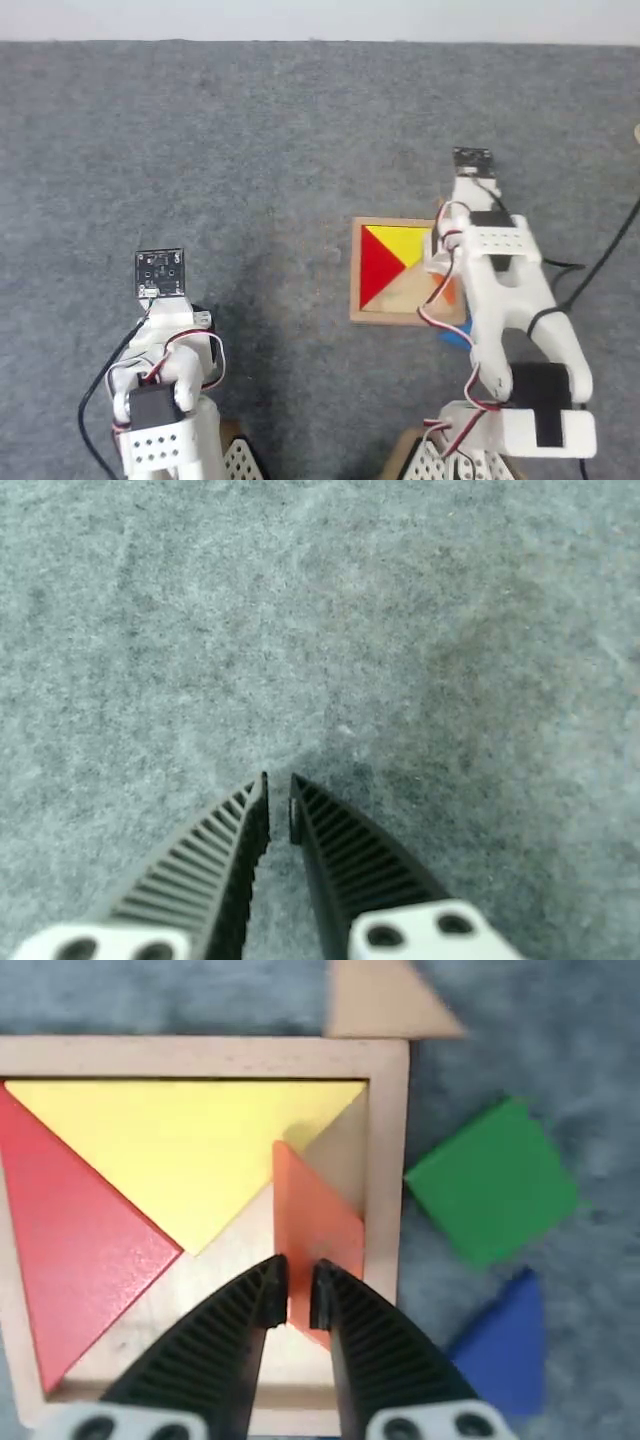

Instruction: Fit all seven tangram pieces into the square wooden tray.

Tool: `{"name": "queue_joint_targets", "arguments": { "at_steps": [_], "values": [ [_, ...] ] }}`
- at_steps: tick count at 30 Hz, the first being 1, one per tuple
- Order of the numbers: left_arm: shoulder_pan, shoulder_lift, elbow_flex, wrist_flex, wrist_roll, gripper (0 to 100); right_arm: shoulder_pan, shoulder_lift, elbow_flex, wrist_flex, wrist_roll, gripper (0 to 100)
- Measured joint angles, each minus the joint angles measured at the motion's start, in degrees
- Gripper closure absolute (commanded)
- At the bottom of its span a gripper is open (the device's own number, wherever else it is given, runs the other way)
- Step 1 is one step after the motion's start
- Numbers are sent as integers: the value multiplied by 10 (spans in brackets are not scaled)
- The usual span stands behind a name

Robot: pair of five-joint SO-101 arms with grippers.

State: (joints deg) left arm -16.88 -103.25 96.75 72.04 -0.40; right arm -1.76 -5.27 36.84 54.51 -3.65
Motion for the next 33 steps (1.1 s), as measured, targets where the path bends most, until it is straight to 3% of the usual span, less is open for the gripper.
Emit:
{"name": "queue_joint_targets", "arguments": {
  "at_steps": [7, 15, 27, 33],
  "values": [
    [0, 0, 0, 0, 0, 964, 70, 2, -26, 21, 12, 971],
    [0, 0, 0, 0, 0, 964, 80, -19, -19, 21, 18, 971],
    [0, 0, 0, 0, 0, 964, -70, -91, 68, 18, 30, 969],
    [0, 0, 0, 0, 0, 964, -62, -75, 74, -2, 34, 969]
  ]
}}
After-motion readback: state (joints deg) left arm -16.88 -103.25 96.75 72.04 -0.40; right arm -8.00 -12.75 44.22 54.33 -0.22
